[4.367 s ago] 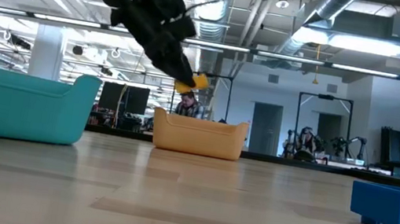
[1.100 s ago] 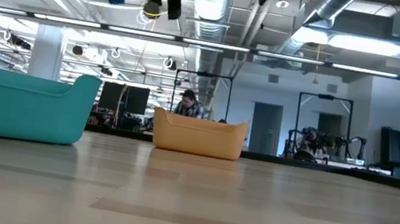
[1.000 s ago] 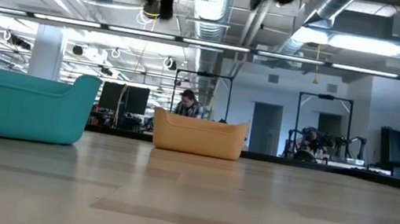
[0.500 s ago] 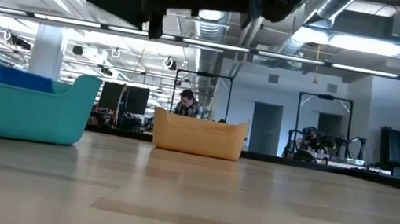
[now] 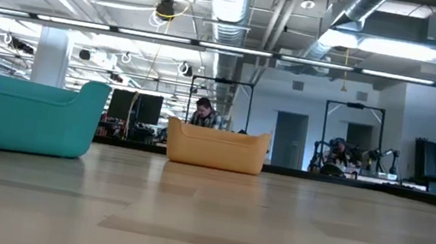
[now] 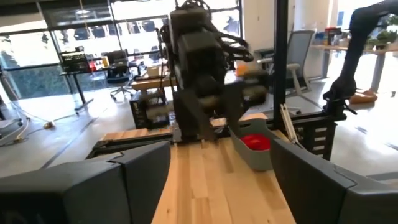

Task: Sort & place blocks by color
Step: Return to Home Position

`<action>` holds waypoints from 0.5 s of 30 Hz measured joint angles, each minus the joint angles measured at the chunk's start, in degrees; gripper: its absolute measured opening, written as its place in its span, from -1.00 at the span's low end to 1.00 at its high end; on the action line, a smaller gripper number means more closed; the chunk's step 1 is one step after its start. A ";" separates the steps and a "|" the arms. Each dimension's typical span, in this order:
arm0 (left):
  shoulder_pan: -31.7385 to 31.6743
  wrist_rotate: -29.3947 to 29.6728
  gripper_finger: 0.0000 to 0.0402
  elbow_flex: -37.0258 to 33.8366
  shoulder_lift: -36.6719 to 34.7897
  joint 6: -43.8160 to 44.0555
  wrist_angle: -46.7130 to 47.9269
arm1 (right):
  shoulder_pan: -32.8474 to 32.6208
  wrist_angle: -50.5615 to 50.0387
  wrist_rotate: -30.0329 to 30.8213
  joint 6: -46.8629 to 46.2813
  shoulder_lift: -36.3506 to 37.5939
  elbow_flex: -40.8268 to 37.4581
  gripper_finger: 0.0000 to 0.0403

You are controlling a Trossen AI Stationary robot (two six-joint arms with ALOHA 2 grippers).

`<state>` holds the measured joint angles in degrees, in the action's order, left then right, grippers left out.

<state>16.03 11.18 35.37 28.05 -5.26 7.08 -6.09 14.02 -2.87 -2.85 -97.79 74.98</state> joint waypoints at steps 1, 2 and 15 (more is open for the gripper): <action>0.00 -0.09 0.30 0.00 0.00 0.01 0.03 | 0.23 -0.02 0.11 0.20 2.62 -2.54 -0.36; 0.00 -0.20 0.27 0.01 0.02 0.01 0.05 | 0.54 0.34 0.65 0.33 5.51 -5.27 -0.50; -0.65 -0.36 -0.85 -5.52 -5.07 0.32 -4.42 | 1.00 9.19 3.66 2.81 42.16 -40.12 -0.85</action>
<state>15.38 10.82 29.85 22.98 -4.94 2.66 -5.09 23.21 0.78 -0.04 -55.63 34.86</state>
